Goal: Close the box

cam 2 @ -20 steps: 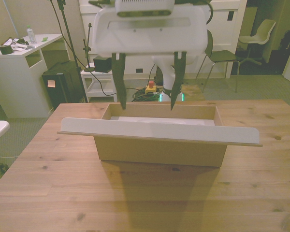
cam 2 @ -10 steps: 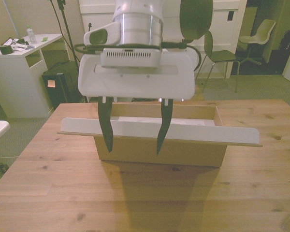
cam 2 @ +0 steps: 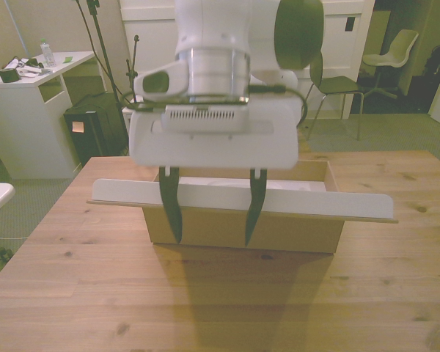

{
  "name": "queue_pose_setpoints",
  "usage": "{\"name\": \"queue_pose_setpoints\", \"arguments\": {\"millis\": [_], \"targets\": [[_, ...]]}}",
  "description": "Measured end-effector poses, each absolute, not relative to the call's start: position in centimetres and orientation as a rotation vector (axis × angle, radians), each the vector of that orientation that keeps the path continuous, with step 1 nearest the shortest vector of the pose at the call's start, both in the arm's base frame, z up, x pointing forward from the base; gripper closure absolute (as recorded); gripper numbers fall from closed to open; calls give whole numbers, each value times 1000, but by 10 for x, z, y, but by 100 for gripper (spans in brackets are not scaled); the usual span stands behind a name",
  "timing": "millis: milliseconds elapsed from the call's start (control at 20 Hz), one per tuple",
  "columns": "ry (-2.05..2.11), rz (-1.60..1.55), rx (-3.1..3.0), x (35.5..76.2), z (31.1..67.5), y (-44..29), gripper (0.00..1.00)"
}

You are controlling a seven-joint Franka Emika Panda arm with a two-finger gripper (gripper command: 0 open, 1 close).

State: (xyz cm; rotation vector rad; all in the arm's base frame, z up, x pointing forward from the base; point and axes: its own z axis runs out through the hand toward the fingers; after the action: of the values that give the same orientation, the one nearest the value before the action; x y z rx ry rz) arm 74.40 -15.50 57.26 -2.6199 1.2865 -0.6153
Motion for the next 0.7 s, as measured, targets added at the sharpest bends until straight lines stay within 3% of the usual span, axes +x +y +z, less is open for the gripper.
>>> {"name": "queue_pose_setpoints", "arguments": {"millis": [300,700], "targets": [[1292,-325,-2603,653,642,-132,0],[1329,-185,-2572,562,656,-90,0]]}}
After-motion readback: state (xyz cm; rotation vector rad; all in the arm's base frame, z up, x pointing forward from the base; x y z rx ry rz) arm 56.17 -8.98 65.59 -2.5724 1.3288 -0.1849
